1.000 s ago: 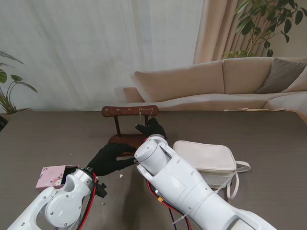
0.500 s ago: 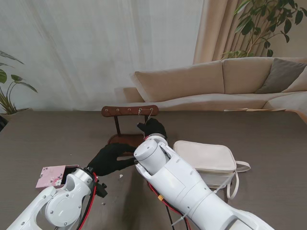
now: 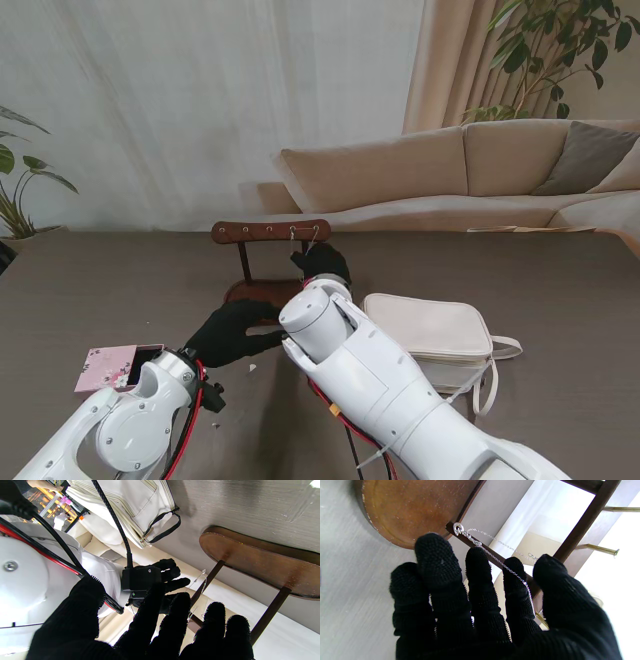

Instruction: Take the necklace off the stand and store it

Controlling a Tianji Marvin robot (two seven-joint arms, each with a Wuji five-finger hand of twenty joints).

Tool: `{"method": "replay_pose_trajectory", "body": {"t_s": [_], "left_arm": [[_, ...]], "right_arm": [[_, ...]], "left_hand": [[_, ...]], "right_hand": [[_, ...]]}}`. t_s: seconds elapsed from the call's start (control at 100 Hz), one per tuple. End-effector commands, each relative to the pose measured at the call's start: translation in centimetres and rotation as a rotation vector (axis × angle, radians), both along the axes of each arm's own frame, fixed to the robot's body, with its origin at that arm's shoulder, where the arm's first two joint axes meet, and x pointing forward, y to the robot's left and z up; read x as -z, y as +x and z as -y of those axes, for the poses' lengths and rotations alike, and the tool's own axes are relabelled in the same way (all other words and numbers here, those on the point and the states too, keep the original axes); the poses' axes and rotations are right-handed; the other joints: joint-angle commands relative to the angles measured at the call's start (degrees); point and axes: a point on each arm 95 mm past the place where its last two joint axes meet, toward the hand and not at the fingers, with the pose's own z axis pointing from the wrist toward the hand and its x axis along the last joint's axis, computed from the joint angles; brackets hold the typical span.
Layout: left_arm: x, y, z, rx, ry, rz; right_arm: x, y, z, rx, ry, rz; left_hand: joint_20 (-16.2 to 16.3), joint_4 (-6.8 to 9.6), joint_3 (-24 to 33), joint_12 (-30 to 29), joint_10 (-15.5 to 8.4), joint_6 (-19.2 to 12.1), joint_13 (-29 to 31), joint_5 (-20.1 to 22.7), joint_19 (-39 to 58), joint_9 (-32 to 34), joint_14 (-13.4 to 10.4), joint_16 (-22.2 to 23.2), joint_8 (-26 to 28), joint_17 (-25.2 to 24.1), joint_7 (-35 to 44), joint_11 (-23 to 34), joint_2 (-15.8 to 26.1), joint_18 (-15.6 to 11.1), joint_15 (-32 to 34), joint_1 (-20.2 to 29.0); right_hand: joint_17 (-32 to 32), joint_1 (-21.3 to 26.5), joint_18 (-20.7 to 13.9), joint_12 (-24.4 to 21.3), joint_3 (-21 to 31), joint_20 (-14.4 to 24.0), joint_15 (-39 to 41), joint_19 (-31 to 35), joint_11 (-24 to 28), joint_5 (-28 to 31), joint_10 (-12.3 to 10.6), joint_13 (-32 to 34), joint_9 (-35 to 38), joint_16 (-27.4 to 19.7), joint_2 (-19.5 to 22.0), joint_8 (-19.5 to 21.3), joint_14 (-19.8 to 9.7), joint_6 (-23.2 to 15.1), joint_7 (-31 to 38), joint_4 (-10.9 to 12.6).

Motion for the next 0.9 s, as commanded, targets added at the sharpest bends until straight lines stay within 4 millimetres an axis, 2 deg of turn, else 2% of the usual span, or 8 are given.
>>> {"method": "replay_pose_trajectory", "body": {"t_s": [0.0,0.28,0.62,0.89], "left_arm": [[0.2,-0.1,0.2,0.011,0.003,-0.019],[0.2,-0.1,0.2,0.010,0.004,-0.019],[0.2,-0.1,0.2,0.014,0.004,-0.020],[0.2,0.0,0.2,0.018,0.005,-0.020]], "right_arm": [[-0.8,0.0,-0.7,-0.019,0.015,0.014],[-1.7,0.2,-0.5,0.004,0.040,0.038],[-3.4,0.7,0.5,0.029,0.065,0.064],[-4.6,1.0,1.0,0.040,0.076,0.087]], "left_hand": [[0.6,2.55,-1.3,0.6,0.3,-1.0,2.1,1.0,0.1,0.2,0.8,-0.6,0.4,-0.1,0.3,0.0,2.6,0.0,-0.4,1.5],[0.6,2.56,-1.3,0.7,0.4,-0.9,2.1,1.0,0.1,0.3,0.7,-0.4,0.4,-0.1,0.3,0.0,2.6,0.0,-0.3,1.5],[0.7,2.57,-1.3,0.7,0.3,-1.0,2.2,1.3,0.1,0.4,0.7,-0.3,0.5,0.0,0.4,0.0,2.7,0.0,-0.3,1.5],[0.7,2.56,-1.4,0.7,0.3,-1.0,2.2,1.2,0.1,0.5,0.8,-0.3,0.5,0.0,0.4,0.0,2.7,0.0,-0.3,1.5]], "right_hand": [[3.6,2.9,0.7,1.4,-2.0,-1.8,3.2,2.1,1.4,1.9,-0.5,3.9,2.5,1.3,-0.4,0.8,0.0,0.0,1.8,-2.1],[6.5,5.2,1.3,3.3,-2.9,-2.2,9.6,3.4,1.4,6.7,-0.2,4.0,7.4,3.6,-1.7,3.3,-0.5,0.5,1.6,-2.3],[7.5,5.6,1.7,3.9,-3.1,-2.3,12.3,3.9,0.8,4.9,-0.7,4.0,8.9,4.7,-1.5,3.5,-0.3,-0.5,0.8,-2.5],[8.0,6.2,1.5,4.1,-3.8,-2.3,13.6,4.3,0.3,5.7,-1.1,4.0,9.7,5.2,-1.2,3.3,-0.6,-1.0,1.3,-2.6]]}}
